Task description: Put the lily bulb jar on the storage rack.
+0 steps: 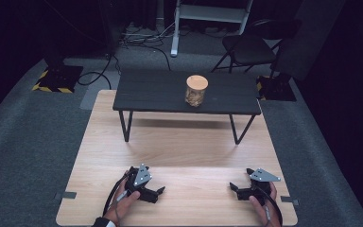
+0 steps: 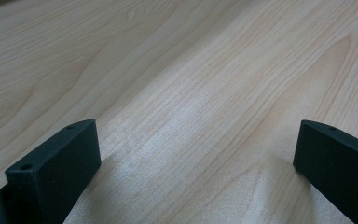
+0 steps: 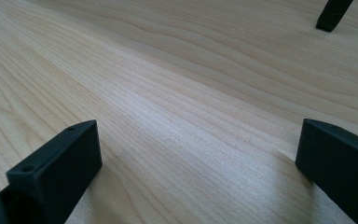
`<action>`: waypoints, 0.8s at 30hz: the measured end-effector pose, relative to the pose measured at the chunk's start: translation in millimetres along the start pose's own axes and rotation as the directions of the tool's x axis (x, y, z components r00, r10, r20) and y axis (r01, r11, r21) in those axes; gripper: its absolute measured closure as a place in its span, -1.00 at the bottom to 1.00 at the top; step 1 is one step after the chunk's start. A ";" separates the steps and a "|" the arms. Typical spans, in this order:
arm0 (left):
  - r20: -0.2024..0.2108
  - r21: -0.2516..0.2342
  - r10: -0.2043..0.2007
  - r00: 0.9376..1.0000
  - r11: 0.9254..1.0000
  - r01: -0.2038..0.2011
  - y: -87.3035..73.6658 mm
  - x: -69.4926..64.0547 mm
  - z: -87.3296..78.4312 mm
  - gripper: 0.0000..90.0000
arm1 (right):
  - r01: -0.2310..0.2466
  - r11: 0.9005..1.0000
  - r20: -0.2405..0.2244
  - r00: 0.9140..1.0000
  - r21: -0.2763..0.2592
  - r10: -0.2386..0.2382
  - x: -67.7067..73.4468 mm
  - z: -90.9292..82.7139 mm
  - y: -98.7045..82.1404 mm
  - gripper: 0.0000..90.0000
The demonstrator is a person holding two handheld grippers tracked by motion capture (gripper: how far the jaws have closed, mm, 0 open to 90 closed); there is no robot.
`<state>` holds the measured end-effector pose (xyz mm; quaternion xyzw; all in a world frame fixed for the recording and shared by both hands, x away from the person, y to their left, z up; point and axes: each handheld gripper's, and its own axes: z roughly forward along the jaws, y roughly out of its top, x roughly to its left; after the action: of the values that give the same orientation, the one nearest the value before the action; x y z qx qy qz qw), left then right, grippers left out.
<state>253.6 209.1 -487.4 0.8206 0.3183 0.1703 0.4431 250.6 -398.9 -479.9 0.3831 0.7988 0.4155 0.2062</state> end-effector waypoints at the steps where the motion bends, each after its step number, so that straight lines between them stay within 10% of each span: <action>1: -0.001 0.001 0.001 1.000 1.000 -0.001 0.2 -0.1 0.0 -0.99 | 0.000 1.000 0.000 1.000 0.000 0.000 0.0 0.0 0.0 -1.00; 24: -0.003 0.003 0.005 1.000 1.000 -0.005 0.6 -0.6 0.1 -0.99 | 0.000 1.000 0.000 1.000 0.000 0.000 -0.1 0.0 0.0 -1.00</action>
<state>253.5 208.4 -487.0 0.8219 0.3170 0.1720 0.4410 250.7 -399.1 -479.9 0.3831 0.7988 0.4156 0.2061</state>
